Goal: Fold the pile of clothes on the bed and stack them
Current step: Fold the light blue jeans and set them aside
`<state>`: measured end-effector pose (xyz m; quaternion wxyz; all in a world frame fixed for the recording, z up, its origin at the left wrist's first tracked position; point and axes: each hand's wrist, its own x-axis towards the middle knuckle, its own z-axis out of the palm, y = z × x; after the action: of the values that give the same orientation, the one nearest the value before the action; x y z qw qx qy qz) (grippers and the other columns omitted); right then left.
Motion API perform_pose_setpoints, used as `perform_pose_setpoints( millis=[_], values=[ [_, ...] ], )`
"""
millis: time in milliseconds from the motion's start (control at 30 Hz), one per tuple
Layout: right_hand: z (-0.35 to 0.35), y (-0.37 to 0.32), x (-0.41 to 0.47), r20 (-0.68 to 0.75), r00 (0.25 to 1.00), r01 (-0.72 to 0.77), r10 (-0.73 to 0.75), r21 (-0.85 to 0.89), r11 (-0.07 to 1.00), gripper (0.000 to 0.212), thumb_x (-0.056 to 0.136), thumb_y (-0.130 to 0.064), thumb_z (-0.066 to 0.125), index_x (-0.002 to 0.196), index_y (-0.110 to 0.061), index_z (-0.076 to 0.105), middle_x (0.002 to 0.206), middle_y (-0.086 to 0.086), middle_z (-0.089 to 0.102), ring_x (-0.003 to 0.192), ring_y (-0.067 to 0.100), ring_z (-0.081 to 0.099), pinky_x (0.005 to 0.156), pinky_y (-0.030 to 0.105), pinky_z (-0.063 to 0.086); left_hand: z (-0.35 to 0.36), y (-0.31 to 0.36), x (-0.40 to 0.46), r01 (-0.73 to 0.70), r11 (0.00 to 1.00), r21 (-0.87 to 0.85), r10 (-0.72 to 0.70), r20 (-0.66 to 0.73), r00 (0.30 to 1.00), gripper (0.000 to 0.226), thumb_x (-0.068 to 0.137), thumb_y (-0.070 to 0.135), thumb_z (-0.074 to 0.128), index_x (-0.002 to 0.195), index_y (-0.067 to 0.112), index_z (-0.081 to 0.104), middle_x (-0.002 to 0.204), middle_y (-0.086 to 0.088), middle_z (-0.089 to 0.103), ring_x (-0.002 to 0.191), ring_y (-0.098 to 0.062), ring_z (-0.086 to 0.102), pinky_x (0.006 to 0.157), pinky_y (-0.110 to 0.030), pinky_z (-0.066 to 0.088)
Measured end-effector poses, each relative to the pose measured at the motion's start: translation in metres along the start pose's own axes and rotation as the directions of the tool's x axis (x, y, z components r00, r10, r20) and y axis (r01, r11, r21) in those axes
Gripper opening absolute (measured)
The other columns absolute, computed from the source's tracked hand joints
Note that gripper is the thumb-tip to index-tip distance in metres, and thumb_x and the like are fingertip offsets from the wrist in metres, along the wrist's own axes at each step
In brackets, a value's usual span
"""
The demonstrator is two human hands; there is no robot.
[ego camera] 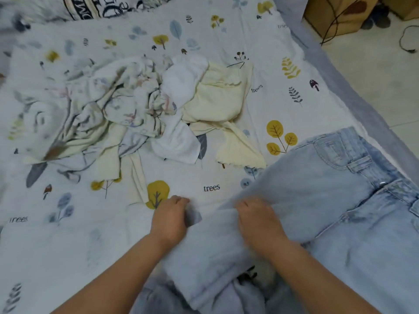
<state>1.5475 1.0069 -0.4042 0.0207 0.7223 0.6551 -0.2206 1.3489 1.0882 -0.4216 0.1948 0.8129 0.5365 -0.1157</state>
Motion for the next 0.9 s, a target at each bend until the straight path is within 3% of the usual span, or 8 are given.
perform_pose_setpoints(
  millis=[100,167,267,433,600,700,800,900],
  values=[
    [0.017,-0.041,0.009,0.053,0.998,0.039,-0.042,0.051,0.998,0.065,0.089,-0.006,0.042,0.148,-0.021,0.017,0.153,0.004,0.020,0.140,0.021,0.019,0.111,0.035,0.020,0.014,-0.043,-0.010,-0.004,1.000,0.003,0.003,0.186,0.983,0.065,0.089,0.031,0.052,0.147,0.025,0.024,0.149,0.002,0.030,0.134,-0.018,0.032,0.103,-0.036,0.036],
    [0.029,-0.061,0.013,0.169,0.984,0.058,-0.061,0.025,0.998,0.070,0.092,-0.007,0.039,0.150,-0.025,0.005,0.158,-0.002,-0.002,0.145,0.020,-0.004,0.115,0.044,0.006,0.022,-0.055,-0.014,-0.048,0.999,0.000,0.047,0.166,0.985,0.047,0.089,0.030,0.053,0.133,0.018,0.044,0.132,-0.003,0.048,0.121,-0.023,0.047,0.094,-0.032,0.037],
    [0.040,-0.076,0.010,0.298,0.954,0.057,-0.022,-0.109,0.992,0.047,0.096,-0.019,0.038,0.142,-0.024,0.029,0.150,0.004,0.028,0.142,0.020,0.016,0.113,0.053,0.006,0.015,-0.062,-0.022,-0.079,0.994,-0.076,0.076,-0.037,0.996,0.011,0.089,0.018,0.051,0.085,0.012,0.058,0.094,-0.009,0.062,0.091,-0.029,0.056,0.074,-0.033,0.036],
    [0.009,-0.082,-0.013,-0.111,0.990,-0.092,0.082,-0.088,0.992,0.007,0.092,-0.026,0.046,0.092,-0.025,0.053,0.102,0.000,0.062,0.106,0.023,0.051,0.089,0.036,0.030,-0.040,-0.108,-0.056,-0.029,0.903,-0.428,-0.004,-0.076,0.997,0.030,0.096,0.011,0.041,0.070,0.025,0.036,0.066,0.007,0.048,0.062,-0.012,0.044,0.053,-0.020,0.031],
    [-0.026,-0.081,-0.014,-0.439,0.856,-0.177,0.275,0.251,0.952,0.021,0.089,-0.017,0.056,0.069,-0.012,0.049,0.065,0.003,0.049,0.072,0.029,0.044,0.066,0.035,0.027,-0.105,-0.192,-0.089,0.145,0.807,-0.572,-0.272,-0.143,0.952,0.028,0.093,0.009,0.048,0.068,0.020,0.049,0.063,-0.002,0.049,0.057,-0.015,0.041,0.049,-0.026,0.026],
    [-0.025,-0.085,-0.001,-0.468,0.810,-0.245,0.353,0.276,0.929,0.016,0.091,-0.018,0.054,0.077,-0.010,0.057,0.070,0.006,0.052,0.081,0.032,0.048,0.070,0.038,0.031,-0.122,-0.250,-0.098,0.298,0.778,-0.552,-0.419,-0.103,0.902,0.030,0.090,0.001,0.054,0.063,0.015,0.053,0.060,-0.012,0.051,0.056,-0.023,0.040,0.053,-0.028,0.029],
    [-0.009,-0.095,0.017,-0.368,0.873,-0.277,0.319,0.164,0.947,0.017,0.092,-0.015,0.049,0.101,-0.010,0.063,0.093,0.014,0.063,0.096,0.034,0.050,0.079,0.041,0.036,-0.109,-0.278,-0.101,0.422,0.811,-0.406,-0.472,-0.025,0.881,0.028,0.087,0.002,0.058,0.062,0.015,0.055,0.072,-0.018,0.060,0.066,-0.028,0.051,0.060,-0.031,0.035],
    [0.008,-0.105,0.031,-0.168,0.944,-0.284,0.283,0.017,0.959,0.043,0.095,-0.024,0.046,0.137,-0.014,0.041,0.132,0.013,0.048,0.122,0.030,0.039,0.095,0.039,0.034,-0.081,-0.280,-0.094,0.449,0.847,-0.283,-0.491,-0.097,0.866,0.018,0.088,0.014,0.060,0.070,0.013,0.057,0.082,-0.018,0.065,0.079,-0.032,0.055,0.064,-0.033,0.034]
  ],
)
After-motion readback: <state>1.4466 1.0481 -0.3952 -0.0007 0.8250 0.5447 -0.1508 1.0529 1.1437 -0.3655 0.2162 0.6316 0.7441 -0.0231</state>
